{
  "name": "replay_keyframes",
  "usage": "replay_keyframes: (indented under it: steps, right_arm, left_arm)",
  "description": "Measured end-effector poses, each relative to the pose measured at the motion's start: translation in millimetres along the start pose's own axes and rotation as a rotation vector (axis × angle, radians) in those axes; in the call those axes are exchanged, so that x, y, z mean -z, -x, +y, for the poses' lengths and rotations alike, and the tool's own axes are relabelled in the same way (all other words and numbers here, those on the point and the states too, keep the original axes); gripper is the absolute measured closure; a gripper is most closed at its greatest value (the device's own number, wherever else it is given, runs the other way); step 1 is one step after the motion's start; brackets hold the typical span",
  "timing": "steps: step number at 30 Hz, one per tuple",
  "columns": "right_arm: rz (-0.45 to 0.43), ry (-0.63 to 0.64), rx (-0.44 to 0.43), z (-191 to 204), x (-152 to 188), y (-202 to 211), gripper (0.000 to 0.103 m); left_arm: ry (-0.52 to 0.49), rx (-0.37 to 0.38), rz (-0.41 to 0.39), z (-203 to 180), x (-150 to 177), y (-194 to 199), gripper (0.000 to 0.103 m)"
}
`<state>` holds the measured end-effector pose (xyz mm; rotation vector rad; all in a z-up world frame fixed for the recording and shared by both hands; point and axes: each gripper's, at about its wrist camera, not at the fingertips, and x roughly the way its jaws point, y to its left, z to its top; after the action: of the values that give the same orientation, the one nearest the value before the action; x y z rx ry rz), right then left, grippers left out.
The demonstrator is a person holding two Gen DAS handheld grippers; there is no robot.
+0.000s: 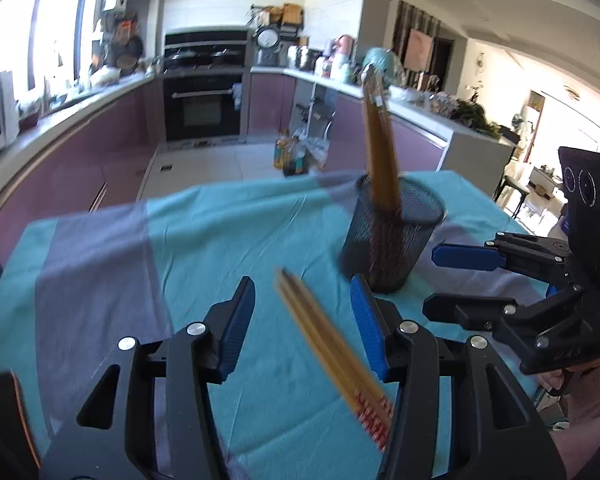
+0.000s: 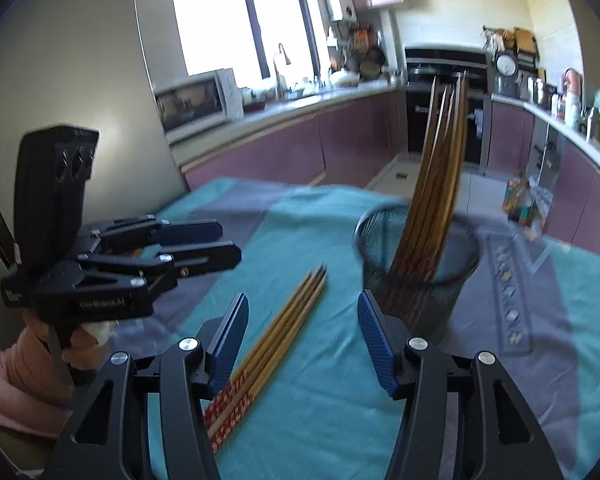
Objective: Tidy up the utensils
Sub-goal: 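Move both open tools back over the chopstick pile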
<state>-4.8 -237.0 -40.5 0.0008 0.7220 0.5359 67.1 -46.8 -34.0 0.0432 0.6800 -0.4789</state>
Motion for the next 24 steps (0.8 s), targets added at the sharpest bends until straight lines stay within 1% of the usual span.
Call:
replay_keyframes:
  steps: [5,8,12,18,20,24]
  right_arm:
    - [0.102,-0.042,-0.019,5.7,22.6,-29.3,0.049]
    - [0.129,-0.046,-0.013,10.2,26.7,-38.3,0.049]
    - [0.145,-0.037,0.007,16.3,29.0,-42.7,0.052]
    - [0.151,-0.029,0.031,16.0,30.0,-42.8,0.059]
    - [0.155,-0.029,0.038,13.7,31.2,-42.0,0.063]
    - [0.164,-0.031,0.048,13.0,31.8,-41.8,0.066]
  left_arm:
    - [0.035,-0.04,0.066,15.6,35.3,-6.9,0.053]
    - [0.053,-0.028,0.095,19.6,49.5,-11.0,0.053]
    - [0.045,-0.028,0.117,12.4,49.9,-16.6,0.053]
    - [0.03,-0.009,0.136,3.6,49.9,-22.0,0.053]
    - [0.03,-0.004,0.147,2.0,49.9,-24.7,0.053]
    - [0.023,-0.003,0.167,-1.4,52.2,-30.9,0.053]
